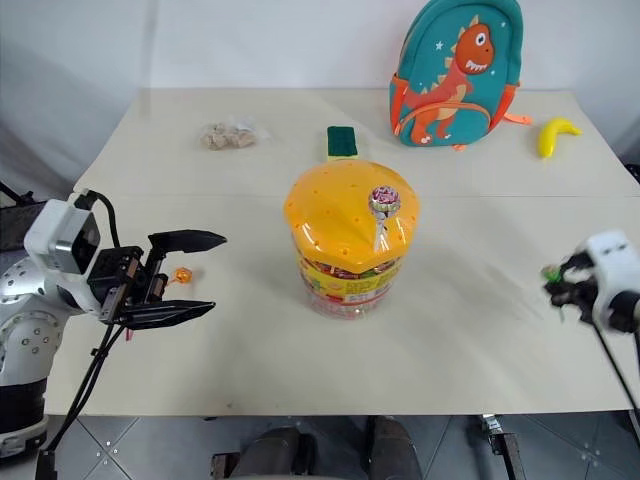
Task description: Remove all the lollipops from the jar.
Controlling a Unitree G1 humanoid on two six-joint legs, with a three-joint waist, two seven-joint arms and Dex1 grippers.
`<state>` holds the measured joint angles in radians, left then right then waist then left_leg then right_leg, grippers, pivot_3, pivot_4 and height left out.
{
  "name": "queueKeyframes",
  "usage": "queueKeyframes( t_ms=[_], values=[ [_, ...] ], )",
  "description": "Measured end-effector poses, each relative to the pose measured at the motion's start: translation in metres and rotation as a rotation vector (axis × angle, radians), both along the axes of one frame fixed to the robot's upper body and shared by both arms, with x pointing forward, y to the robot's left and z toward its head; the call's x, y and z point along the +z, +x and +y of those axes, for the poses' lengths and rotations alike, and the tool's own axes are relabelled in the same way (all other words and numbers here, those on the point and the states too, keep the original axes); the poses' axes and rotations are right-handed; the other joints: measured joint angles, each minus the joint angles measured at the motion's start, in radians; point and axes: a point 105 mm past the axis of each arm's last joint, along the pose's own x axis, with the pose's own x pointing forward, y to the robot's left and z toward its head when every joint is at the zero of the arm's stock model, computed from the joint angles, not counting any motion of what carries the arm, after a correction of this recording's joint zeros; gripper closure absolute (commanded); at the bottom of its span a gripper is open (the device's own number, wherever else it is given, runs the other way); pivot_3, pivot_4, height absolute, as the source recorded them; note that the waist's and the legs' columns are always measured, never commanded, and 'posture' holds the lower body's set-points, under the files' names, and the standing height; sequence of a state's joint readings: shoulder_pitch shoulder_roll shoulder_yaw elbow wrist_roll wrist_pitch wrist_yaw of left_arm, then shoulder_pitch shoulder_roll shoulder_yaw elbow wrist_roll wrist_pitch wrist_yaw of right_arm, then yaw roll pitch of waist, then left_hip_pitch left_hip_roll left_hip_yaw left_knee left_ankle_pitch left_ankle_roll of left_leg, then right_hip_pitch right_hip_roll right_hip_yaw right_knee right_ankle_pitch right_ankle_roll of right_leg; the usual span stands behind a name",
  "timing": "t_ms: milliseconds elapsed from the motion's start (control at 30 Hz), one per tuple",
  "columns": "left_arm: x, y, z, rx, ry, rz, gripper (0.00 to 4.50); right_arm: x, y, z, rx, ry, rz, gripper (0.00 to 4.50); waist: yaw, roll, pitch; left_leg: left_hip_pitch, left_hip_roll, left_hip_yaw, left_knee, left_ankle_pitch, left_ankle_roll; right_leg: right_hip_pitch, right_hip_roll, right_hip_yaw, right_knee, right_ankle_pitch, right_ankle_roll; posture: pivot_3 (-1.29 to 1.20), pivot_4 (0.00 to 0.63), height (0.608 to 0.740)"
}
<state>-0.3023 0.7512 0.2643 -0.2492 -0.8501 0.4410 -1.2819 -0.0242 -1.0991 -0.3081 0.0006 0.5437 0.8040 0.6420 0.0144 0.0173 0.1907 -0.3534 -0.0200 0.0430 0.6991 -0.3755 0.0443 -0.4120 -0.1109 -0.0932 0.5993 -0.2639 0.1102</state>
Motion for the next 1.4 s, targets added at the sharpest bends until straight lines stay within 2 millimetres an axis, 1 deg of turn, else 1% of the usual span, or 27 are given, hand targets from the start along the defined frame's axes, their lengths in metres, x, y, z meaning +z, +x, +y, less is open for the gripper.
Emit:
queueKeyframes(
  t_ms=[100,200,267,333,400,433,467,500,567,600,667,767,867,933,1000,1133,1233,1333,1400],
  values=[
    [-0.004,0.004,0.004,0.022,0.009,0.013,0.0,-0.004,-0.001,-0.005,0.002,-0.033,-0.012,4.44,0.001,0.0,0.0,0.001,0.0,0.0,0.0,0.0,0.0,0.0,0.0,0.0,0.0,0.0,0.0,0.0,0.15,0.74],
    [-0.005,0.004,0.005,0.025,0.015,0.011,0.0,-0.01,-0.005,-0.013,-0.014,-0.031,-0.015,3.64,0.009,0.0,0.0,0.0,0.0,-0.002,0.0,0.0,0.0,0.001,-0.001,0.001,-0.001,0.0,0.0,0.0,0.15,0.74],
    [-0.005,0.005,0.005,0.025,0.016,0.011,0.0,-0.01,-0.006,-0.015,-0.011,-0.023,-0.024,3.12,0.011,0.0,0.0,-0.001,-0.001,-0.003,0.0,0.0,0.0,0.001,-0.001,0.001,-0.002,0.0,0.0,0.0,0.15,0.74],
    [-0.005,0.005,0.005,0.027,0.017,0.011,0.0,-0.011,-0.009,-0.016,0.002,-0.007,-0.025,2.42,0.01,0.0,0.0,-0.001,-0.001,-0.003,0.0,0.0,0.0,0.001,-0.001,0.0,-0.002,0.0,0.0,0.0,0.15,0.74],
    [-0.003,0.006,0.006,0.043,0.01,0.011,0.0,-0.007,-0.015,-0.019,0.037,0.002,-0.052,1.78,0.011,0.0,0.0,-0.001,-0.001,-0.003,0.0,0.0,0.0,0.001,-0.001,0.0,-0.002,0.0,0.0,0.0,0.15,0.74],
    [-0.001,0.007,0.008,0.058,-0.001,0.007,0.0,0.001,-0.016,-0.021,0.056,0.003,-0.089,1.43,0.01,0.0,0.0,-0.001,-0.001,-0.003,0.0,0.0,0.0,0.001,-0.001,0.001,-0.002,0.0,0.0,0.0,0.15,0.74],
    [0.002,0.008,0.01,0.071,-0.013,0.004,0.0,0.009,-0.017,-0.021,0.075,0.009,-0.128,1.43,0.009,0.0,0.0,0.0,-0.001,-0.003,0.0,0.0,0.0,0.001,0.0,0.001,-0.002,0.0,0.0,0.0,0.15,0.74],
    [0.005,0.008,0.013,0.086,-0.033,0.005,0.0,0.026,-0.016,-0.014,0.134,0.054,-0.227,1.43,0.009,0.0,0.0,0.0,0.0,-0.003,0.0,0.0,0.0,0.002,0.0,0.001,-0.002,0.0,0.0,0.0,0.15,0.74],
    [0.01,0.011,0.019,0.111,-0.068,0.015,0.0,0.064,-0.015,0.011,0.309,0.125,-0.442,1.43,0.003,0.0,0.0,0.001,0.001,-0.003,0.0,0.0,-0.001,0.002,0.001,0.001,-0.002,0.0,0.001,0.0,0.15,0.74],
    [0.011,0.011,0.021,0.115,-0.075,0.017,0.0,0.077,-0.016,0.021,0.371,0.152,-0.508,1.43,0.001,0.0,0.0,0.001,0.001,-0.003,0.0,0.0,-0.001,0.002,0.001,0.001,-0.001,0.0,0.0,0.0,0.15,0.74],
    [0.011,0.013,0.024,0.124,-0.086,0.034,0.0,0.108,-0.022,0.055,0.551,0.257,-0.663,1.43,-0.002,0.0,0.0,0.001,0.002,-0.004,0.0,0.0,-0.001,0.002,0.001,0.001,-0.001,0.0,0.0,0.0,0.15,0.74],
    [0.008,0.016,0.028,0.133,-0.099,0.061,0.0,0.129,-0.037,0.105,0.814,0.319,-0.716,1.43,0.001,-0.001,0.0,0.0,0.002,-0.005,0.0,-0.001,-0.001,0.002,0.0,0.001,-0.002,0.0,0.0,0.0,0.15,0.74],
    [0.008,0.015,0.029,0.105,-0.094,0.084,0.0,0.148,-0.043,0.141,0.948,0.384,-0.775,1.43,0.008,-0.002,0.001,0.0,0.0,-0.006,0.0,-0.001,-0.001,0.002,-0.002,0.0,-0.002,0.0,0.0,0.0,0.15,0.74],
    [0.009,0.016,0.03,0.092,-0.1,0.092,0.0,0.153,-0.045,0.164,1.022,0.402,-0.8,1.43,0.01,-0.002,0.001,0.0,0.0,-0.007,0.0,-0.001,-0.001,0.002,-0.002,0.0,-0.002,0.0,0.0,0.0,0.15,0.74],
    [0.01,0.016,0.028,0.078,-0.097,0.09,0.0,0.151,-0.045,0.179,1.064,0.43,-0.786,1.43,0.011,-0.002,0.001,-0.001,-0.001,-0.007,0.0,-0.001,-0.001,0.002,-0.003,-0.001,-0.003,0.0,0.0,0.0,0.15,0.74],
    [0.014,0.016,0.024,0.046,-0.093,0.09,0.0,0.146,-0.042,0.199,1.126,0.45,-0.736,1.43,0.007,-0.002,0.001,-0.001,-0.001,-0.007,0.0,-0.001,0.0,0.001,-0.003,-0.001,-0.003,0.0,0.001,0.0,0.15,0.74],
    [0.016,0.015,0.021,0.03,-0.09,0.086,0.0,0.145,-0.044,0.212,1.183,0.446,-0.71,1.43,0.006,-0.002,0.001,-0.001,-0.001,-0.007,0.0,-0.001,0.0,0.001,-0.002,-0.002,-0.003,0.0,0.0,0.0,0.15,0.74],
    [0.016,0.015,0.017,0.012,-0.09,0.086,0.0,0.145,-0.045,0.223,1.226,0.449,-0.703,2.01,0.008,-0.002,0.001,-0.001,-0.001,-0.007,0.0,-0.001,0.0,0.001,-0.002,-0.002,-0.003,0.0,0.001,0.0,0.15,0.74],
    [0.018,0.013,0.014,0.002,-0.084,0.075,0.0,0.142,-0.044,0.225,1.23,0.444,-0.691,2.7,0.009,-0.003,0.001,-0.001,-0.001,-0.007,0.001,-0.001,0.0,0.002,-0.002,-0.002,-0.003,0.0,0.001,0.0,0.15,0.74]
  ],
)
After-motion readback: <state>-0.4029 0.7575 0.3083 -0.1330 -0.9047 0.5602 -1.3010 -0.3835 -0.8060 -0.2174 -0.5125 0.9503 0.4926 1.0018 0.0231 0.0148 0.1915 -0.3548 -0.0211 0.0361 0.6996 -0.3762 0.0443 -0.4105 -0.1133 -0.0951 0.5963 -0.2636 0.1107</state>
